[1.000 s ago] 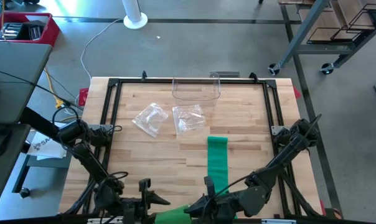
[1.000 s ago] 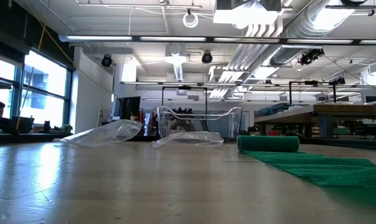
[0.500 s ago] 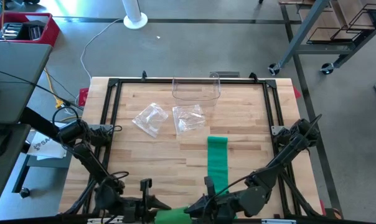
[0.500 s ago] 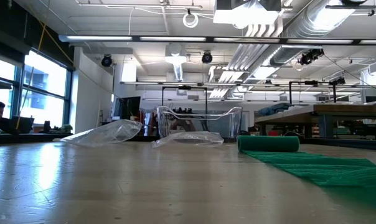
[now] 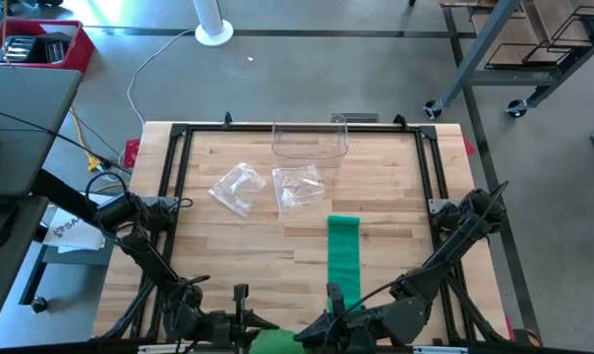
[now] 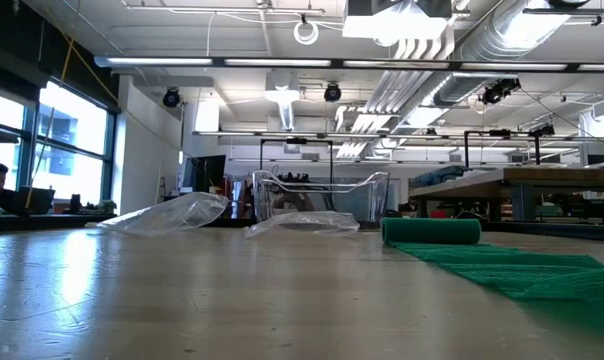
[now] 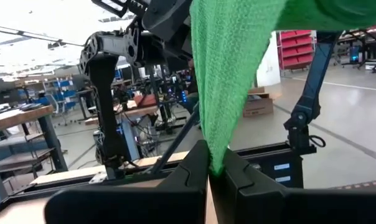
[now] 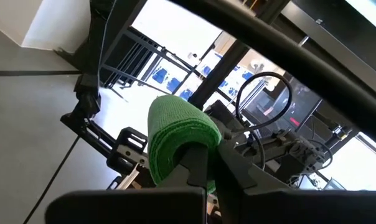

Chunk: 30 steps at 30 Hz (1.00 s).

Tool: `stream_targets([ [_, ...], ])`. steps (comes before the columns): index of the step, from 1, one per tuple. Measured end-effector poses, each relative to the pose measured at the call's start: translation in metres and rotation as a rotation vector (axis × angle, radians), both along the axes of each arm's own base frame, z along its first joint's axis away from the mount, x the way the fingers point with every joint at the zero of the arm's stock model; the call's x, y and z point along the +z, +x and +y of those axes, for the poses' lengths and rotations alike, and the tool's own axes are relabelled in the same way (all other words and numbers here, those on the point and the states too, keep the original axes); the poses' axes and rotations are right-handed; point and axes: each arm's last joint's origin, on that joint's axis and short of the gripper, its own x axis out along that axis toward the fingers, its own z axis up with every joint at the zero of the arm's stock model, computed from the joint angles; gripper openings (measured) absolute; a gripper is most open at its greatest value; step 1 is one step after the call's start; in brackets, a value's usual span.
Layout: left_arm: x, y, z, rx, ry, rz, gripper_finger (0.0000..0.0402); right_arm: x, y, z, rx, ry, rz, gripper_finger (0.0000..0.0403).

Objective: Roll bandage
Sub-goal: Roll the green bandage

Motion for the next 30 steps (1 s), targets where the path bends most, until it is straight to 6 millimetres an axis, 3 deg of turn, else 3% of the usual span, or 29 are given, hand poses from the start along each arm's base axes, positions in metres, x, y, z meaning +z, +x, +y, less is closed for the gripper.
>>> stream_targets([
  [14, 0.008, -0.005, -0.002, -0.021, 0.004, -0.059, 0.0005, 0.0, 0.002, -0.002, -0.01, -0.03, -0.008, 0.0],
  [18, 0.007, -0.004, -0.002, -0.04, 0.015, -0.065, 0.0037, 0.0, 0.002, -0.003, -0.03, -0.032, -0.006, 0.0],
  [24, 0.007, -0.005, -0.002, -0.044, -0.031, -0.064, 0.0116, -0.001, 0.002, -0.003, -0.044, -0.046, 0.009, 0.0],
  [30, 0.006, -0.025, -0.012, 0.097, 0.073, -0.005, 0.0159, -0.002, -0.001, 0.0, -0.049, -0.055, 0.017, 0.0],
])
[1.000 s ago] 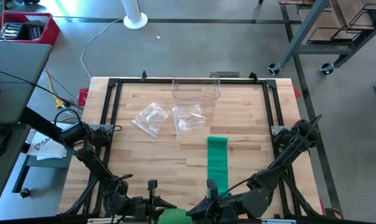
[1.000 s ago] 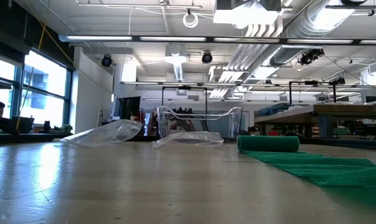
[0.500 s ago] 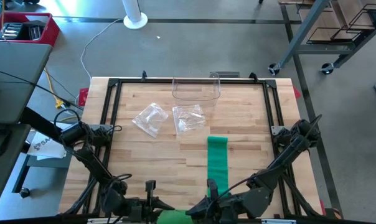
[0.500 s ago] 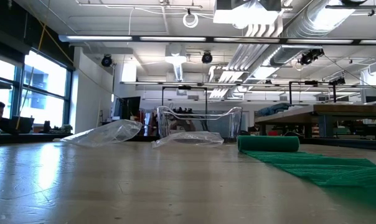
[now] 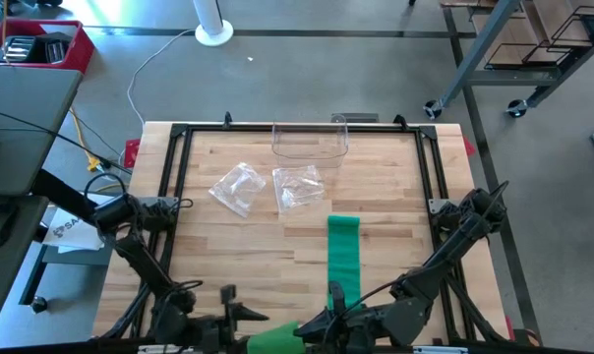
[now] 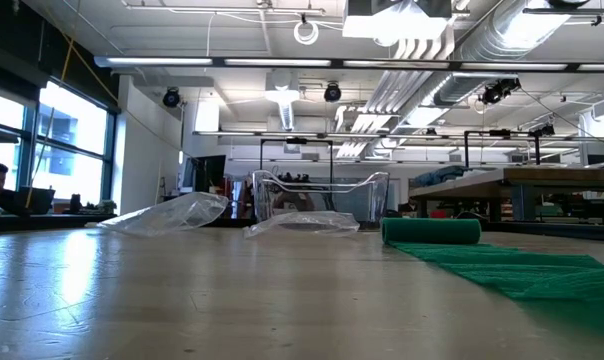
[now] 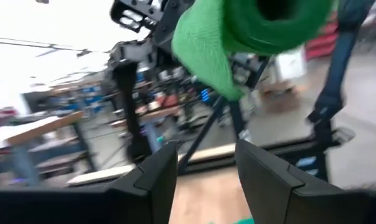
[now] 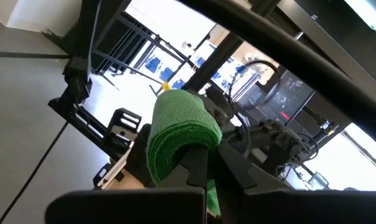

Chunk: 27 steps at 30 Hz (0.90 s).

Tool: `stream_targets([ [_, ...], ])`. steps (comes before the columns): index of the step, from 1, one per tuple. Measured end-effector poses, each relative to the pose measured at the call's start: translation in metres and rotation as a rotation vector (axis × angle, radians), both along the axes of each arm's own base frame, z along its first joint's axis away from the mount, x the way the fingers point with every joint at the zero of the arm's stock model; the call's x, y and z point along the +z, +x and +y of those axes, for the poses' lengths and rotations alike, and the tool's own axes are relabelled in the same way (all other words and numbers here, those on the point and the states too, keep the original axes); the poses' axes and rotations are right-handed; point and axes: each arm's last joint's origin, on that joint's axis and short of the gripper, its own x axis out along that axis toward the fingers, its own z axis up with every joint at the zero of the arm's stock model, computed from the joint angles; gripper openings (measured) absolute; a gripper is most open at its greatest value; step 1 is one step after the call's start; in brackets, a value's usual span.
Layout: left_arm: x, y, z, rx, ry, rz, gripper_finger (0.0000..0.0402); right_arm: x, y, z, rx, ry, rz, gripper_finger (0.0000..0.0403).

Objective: Roll bandage
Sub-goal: Roll the green bandage

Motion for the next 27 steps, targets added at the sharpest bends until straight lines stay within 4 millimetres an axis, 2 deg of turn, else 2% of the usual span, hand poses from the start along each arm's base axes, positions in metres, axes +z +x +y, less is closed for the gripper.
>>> stream_targets([
  [4, 0.006, -0.024, -0.008, 0.079, 0.017, 0.043, 0.0159, 0.0, -0.001, 0.001, 0.002, -0.003, 0.0, 0.0],
  [7, 0.016, -0.039, -0.011, 0.034, 0.014, 0.028, 0.0155, 0.0, -0.001, 0.001, 0.002, -0.003, 0.003, 0.0],
  [9, 0.02, -0.041, -0.012, 0.009, 0.056, 0.016, 0.0151, 0.0, 0.0, 0.0, -0.002, -0.003, 0.003, 0.0],
  [12, 0.026, -0.03, -0.009, 0.026, 0.128, 0.005, 0.0146, 0.0, 0.003, -0.003, -0.002, 0.004, 0.004, 0.0],
  [18, 0.032, -0.006, 0.003, 0.01, 0.135, -0.042, 0.0153, -0.001, 0.005, -0.005, -0.006, 0.008, 0.006, 0.0],
  [23, 0.033, 0.002, 0.008, -0.012, 0.1, -0.067, 0.0155, -0.001, 0.005, -0.005, -0.004, 0.007, 0.007, 0.0],
  [27, 0.034, 0.008, 0.01, -0.088, 0.095, -0.112, 0.0141, -0.001, 0.005, -0.005, 0.002, 0.022, 0.011, 0.0],
])
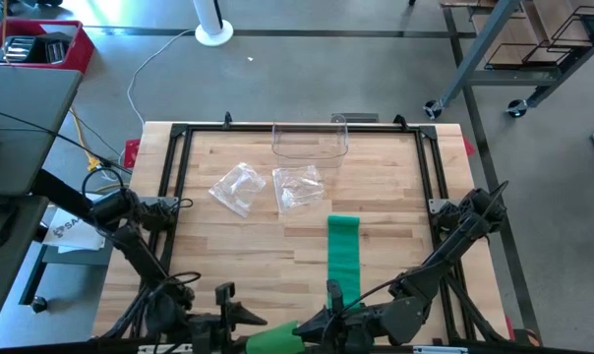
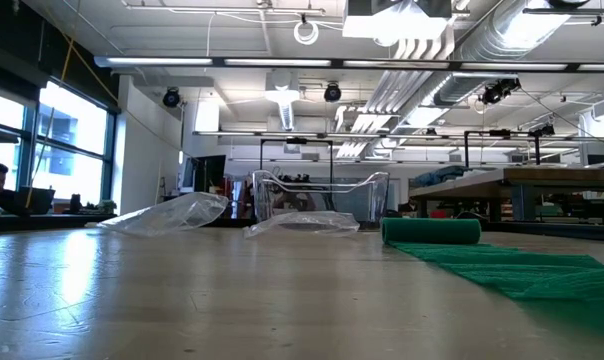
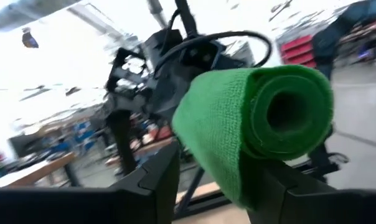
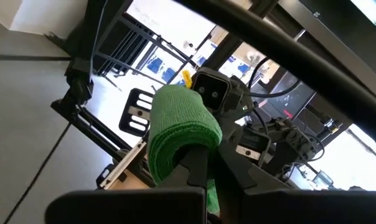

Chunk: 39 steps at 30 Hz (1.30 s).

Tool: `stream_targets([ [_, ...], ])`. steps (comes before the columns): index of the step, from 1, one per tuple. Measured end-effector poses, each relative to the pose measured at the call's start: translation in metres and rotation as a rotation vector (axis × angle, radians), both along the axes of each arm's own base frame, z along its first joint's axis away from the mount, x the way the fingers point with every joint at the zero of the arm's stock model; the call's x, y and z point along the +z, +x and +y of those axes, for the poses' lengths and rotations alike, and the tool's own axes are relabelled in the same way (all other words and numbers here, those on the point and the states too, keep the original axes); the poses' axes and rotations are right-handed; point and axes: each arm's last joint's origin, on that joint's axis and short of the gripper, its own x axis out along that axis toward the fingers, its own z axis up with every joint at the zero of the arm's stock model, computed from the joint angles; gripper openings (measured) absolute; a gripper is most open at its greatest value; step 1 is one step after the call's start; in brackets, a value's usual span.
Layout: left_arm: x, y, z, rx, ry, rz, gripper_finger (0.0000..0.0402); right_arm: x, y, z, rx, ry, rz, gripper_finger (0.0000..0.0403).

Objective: Roll bandage
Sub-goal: Roll the green bandage

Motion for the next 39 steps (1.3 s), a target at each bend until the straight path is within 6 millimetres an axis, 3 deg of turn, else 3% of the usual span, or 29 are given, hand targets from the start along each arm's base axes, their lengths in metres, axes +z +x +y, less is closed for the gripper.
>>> stream_targets([
  [5, 0.002, 0.009, 0.007, -0.005, -0.017, -0.027, 0.0102, 0.0, 0.0, 0.0, 0.0, 0.006, 0.005, 0.0],
  [11, 0.002, 0.014, 0.011, -0.018, -0.087, -0.025, 0.0008, -0.001, -0.004, 0.004, 0.004, -0.054, -0.002, 0.0],
  [22, -0.013, 0.021, 0.008, -0.091, -0.254, 0.093, 0.0001, 0.002, -0.008, 0.009, 0.006, -0.134, -0.048, 0.0],
  [26, -0.014, 0.027, 0.01, -0.191, -0.261, 0.095, 0.0001, 0.002, -0.009, 0.009, 0.004, -0.168, -0.059, 0.0],
  [39, -0.02, 0.042, 0.019, -0.301, -0.44, 0.161, 0.0, 0.002, -0.016, 0.014, -0.127, -0.378, -0.082, 0.0],
])
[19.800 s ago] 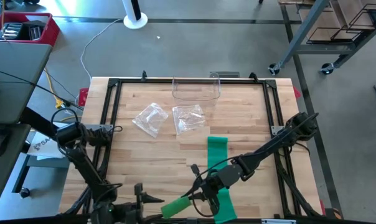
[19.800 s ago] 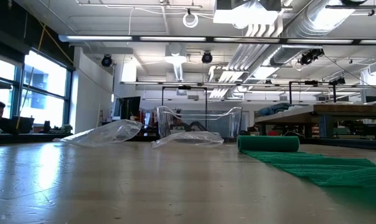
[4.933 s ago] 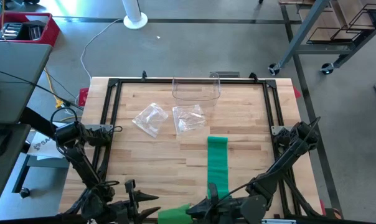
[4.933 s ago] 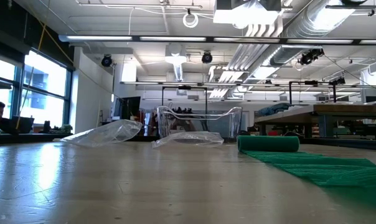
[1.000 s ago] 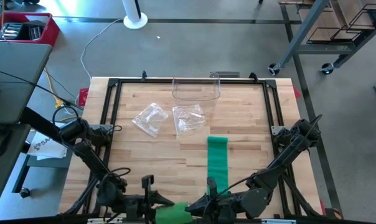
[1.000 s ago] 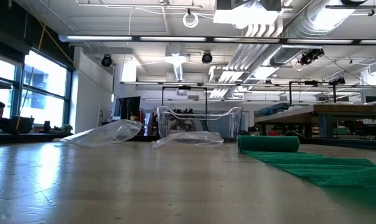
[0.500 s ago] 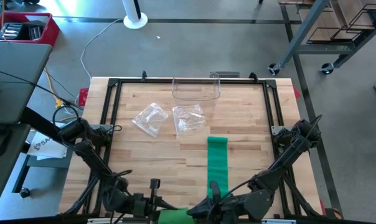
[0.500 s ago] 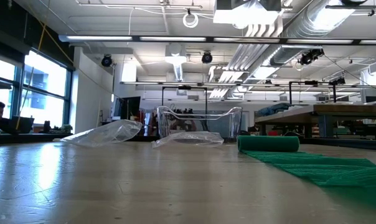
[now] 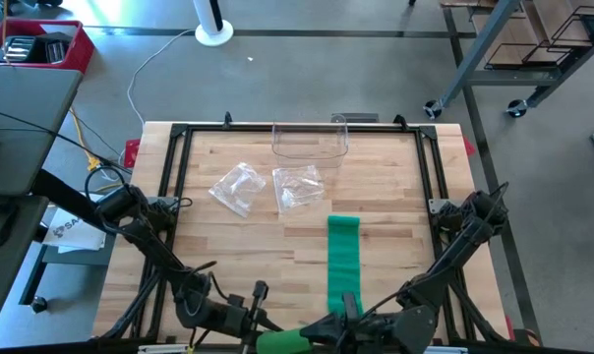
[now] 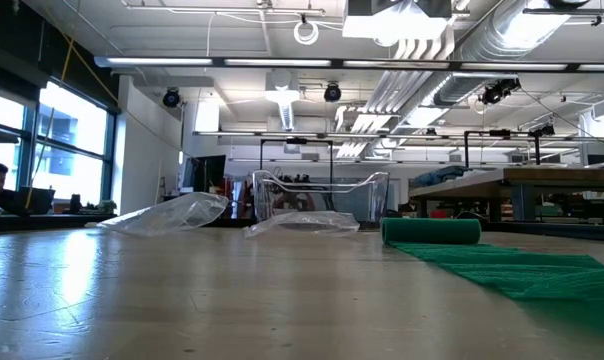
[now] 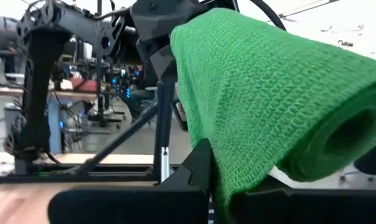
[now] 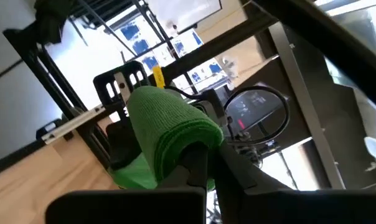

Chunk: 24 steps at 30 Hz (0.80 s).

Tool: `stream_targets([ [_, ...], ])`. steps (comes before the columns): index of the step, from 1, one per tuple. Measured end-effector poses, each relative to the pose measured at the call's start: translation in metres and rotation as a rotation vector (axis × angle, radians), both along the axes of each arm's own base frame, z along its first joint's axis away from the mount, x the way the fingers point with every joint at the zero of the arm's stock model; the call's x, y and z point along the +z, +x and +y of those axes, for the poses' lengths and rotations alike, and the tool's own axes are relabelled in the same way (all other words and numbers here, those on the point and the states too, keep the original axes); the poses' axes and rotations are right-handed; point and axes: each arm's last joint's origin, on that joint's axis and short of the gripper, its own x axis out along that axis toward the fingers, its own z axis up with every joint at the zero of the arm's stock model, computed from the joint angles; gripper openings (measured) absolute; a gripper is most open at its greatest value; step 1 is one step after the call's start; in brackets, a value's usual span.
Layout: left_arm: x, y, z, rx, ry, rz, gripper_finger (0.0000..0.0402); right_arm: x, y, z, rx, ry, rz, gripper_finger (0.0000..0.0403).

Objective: Roll bandage
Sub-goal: Roll the green bandage

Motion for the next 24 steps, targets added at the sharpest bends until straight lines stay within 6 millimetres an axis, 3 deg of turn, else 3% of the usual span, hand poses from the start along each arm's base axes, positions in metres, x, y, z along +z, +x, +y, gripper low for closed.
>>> stream_targets([
  [6, 0.001, 0.001, 0.0, -0.067, -0.032, -0.016, 0.0, -0.01, 0.002, 0.008, -0.028, -0.124, -0.008, 0.0],
  [17, 0.002, -0.001, -0.004, -0.195, -0.046, -0.034, 0.0003, -0.051, 0.017, 0.021, -0.155, -0.472, 0.057, 0.0],
  [24, -0.001, -0.003, -0.007, -0.268, -0.116, 0.014, 0.0051, -0.056, 0.018, 0.022, -0.19, -0.535, 0.074, 0.0],
])
